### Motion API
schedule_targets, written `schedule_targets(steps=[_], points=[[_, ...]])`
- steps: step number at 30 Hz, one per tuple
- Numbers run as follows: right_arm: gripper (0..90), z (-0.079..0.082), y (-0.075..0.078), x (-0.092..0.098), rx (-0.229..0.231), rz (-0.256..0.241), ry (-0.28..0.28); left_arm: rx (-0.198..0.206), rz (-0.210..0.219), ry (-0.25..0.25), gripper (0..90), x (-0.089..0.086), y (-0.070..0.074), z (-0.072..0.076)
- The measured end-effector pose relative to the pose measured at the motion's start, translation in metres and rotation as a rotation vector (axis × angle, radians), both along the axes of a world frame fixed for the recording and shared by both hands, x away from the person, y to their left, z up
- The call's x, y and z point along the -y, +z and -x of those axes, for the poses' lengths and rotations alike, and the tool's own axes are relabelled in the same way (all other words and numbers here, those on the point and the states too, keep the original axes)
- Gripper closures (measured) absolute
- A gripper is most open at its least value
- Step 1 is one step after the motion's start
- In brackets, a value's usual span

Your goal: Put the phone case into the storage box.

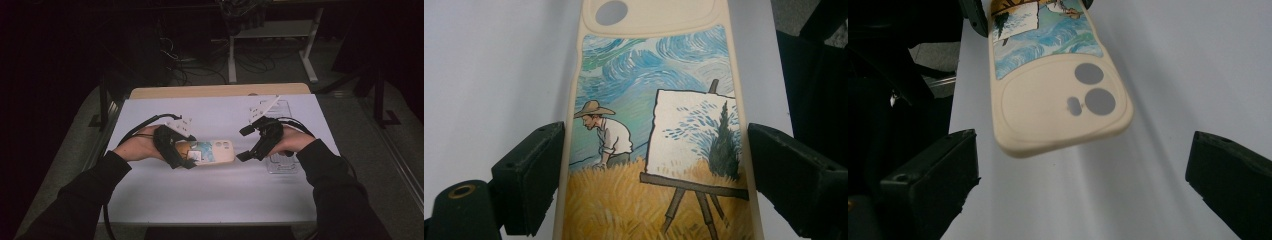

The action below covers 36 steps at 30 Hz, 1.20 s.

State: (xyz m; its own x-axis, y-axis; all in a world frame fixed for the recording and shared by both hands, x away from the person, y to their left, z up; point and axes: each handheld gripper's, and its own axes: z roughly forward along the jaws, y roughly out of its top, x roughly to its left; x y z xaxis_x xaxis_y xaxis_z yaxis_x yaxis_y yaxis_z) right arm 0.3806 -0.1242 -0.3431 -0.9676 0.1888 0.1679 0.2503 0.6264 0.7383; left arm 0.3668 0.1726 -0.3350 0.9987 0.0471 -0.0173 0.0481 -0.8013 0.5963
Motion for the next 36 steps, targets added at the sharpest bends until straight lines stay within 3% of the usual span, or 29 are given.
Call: schedule_targets(steps=[19, 29, 36], points=[[0.0, 0.011, -0.004, -0.029, 0.005, 0.035, 0.098, 0.021, -0.041, -0.083, 11.2, 0.020, 0.003, 0.009], [0.0, 0.012, -0.009, -0.040, 0.012, 0.060, 0.119, 0.025, -0.056, -0.093, 11.2, 0.022, 0.002, 0.011], [0.0, 0.014, -0.015, -0.048, 0.018, 0.094, 0.128, 0.020, -0.044, -0.078, 11.2, 0.023, 0.001, 0.012]])
